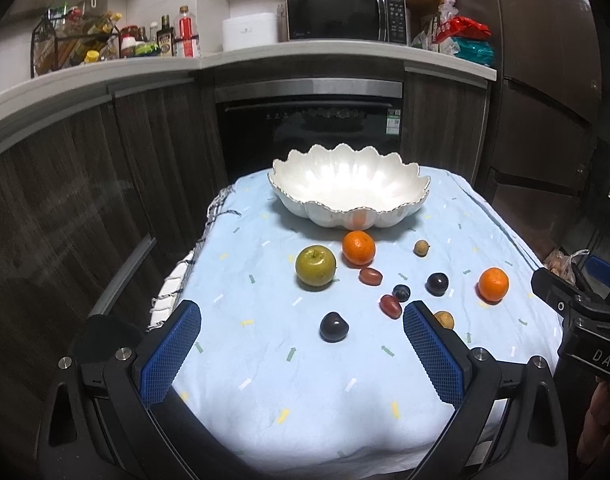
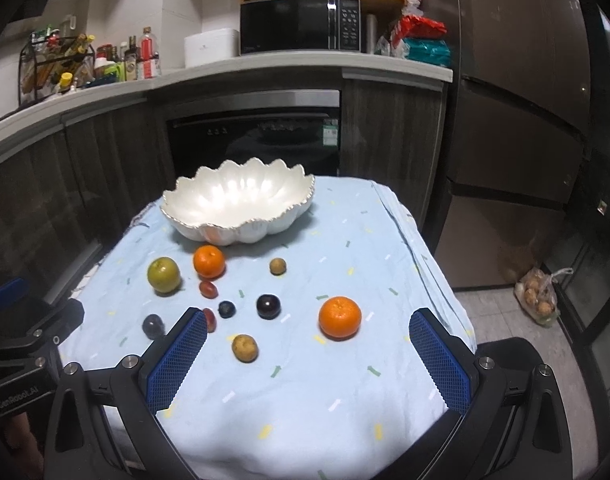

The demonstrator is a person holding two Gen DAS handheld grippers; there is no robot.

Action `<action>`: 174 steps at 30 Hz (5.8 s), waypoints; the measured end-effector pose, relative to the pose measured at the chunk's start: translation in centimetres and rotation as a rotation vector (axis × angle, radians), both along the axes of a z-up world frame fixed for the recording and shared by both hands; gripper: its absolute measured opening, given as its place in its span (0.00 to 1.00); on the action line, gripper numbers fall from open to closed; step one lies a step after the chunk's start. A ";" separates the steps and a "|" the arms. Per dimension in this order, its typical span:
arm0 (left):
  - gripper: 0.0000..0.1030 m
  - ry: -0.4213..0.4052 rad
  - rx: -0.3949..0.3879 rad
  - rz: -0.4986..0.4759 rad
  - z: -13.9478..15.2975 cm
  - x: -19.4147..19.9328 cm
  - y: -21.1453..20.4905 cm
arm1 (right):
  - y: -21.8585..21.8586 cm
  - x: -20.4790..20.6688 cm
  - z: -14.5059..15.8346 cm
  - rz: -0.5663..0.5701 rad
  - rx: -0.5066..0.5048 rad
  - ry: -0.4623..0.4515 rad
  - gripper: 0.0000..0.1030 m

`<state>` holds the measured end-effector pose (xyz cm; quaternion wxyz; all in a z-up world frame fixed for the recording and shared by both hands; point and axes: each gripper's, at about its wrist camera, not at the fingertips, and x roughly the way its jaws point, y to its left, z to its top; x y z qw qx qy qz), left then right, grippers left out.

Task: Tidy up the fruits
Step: 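Grasp the dark plum with the left tool while the right tool grasps the small brown round fruit, then lift and carry the plum and brown fruit over the white scalloped bowl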

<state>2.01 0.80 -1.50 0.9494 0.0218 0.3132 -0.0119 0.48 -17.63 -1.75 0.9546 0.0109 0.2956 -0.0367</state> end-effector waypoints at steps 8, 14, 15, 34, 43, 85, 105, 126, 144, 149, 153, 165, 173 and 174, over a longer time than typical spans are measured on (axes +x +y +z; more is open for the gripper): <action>1.00 0.045 -0.006 0.011 -1.1 2.0 -0.1 | -0.2 1.7 -1.1 -0.013 -0.010 0.051 1.00; 1.00 0.073 -0.004 0.011 -1.8 3.3 -0.3 | -0.2 3.1 -1.8 -0.014 -0.017 0.088 1.00; 1.00 0.078 -0.002 0.009 -2.0 3.6 -0.3 | -0.3 3.4 -1.9 -0.015 -0.018 0.094 1.00; 1.00 0.208 0.019 -0.015 -4.9 7.2 -0.7 | 1.7 6.6 -4.6 0.077 -0.020 0.189 0.99; 0.99 0.265 0.026 -0.023 -6.3 8.0 -0.8 | 2.6 7.6 -5.8 0.126 -0.016 0.228 0.95; 0.27 0.359 -0.009 -0.136 -8.5 9.7 -2.0 | 4.5 9.3 -8.6 0.282 0.059 0.358 0.26; 0.27 0.305 0.005 -0.128 -5.7 9.7 -1.5 | 4.0 9.0 -6.1 0.255 0.030 0.296 0.26; 0.27 0.277 -0.014 -0.127 -2.3 12.8 -1.8 | 3.4 12.2 -2.3 0.266 0.031 0.211 0.26; 0.27 0.247 -0.057 -0.117 0.1 19.9 -1.6 | 2.5 20.5 1.3 0.222 0.060 0.140 0.26; 0.27 0.251 -0.063 -0.120 0.4 21.8 -1.6 | 2.4 22.5 1.4 0.224 0.062 0.153 0.26; 0.27 0.254 -0.063 -0.130 0.5 23.7 -1.6 | 2.4 24.1 1.3 0.226 0.064 0.164 0.26; 0.27 0.314 -0.069 -0.141 -0.8 27.2 -2.0 | 2.4 27.2 -0.3 0.232 0.075 0.257 0.26; 0.29 0.342 -0.068 -0.143 -1.2 27.9 -2.0 | 2.2 28.3 -1.0 0.228 0.095 0.301 0.26; 0.32 0.344 -0.070 -0.143 -1.2 27.9 -2.0 | 2.3 28.4 -0.9 0.230 0.095 0.300 0.27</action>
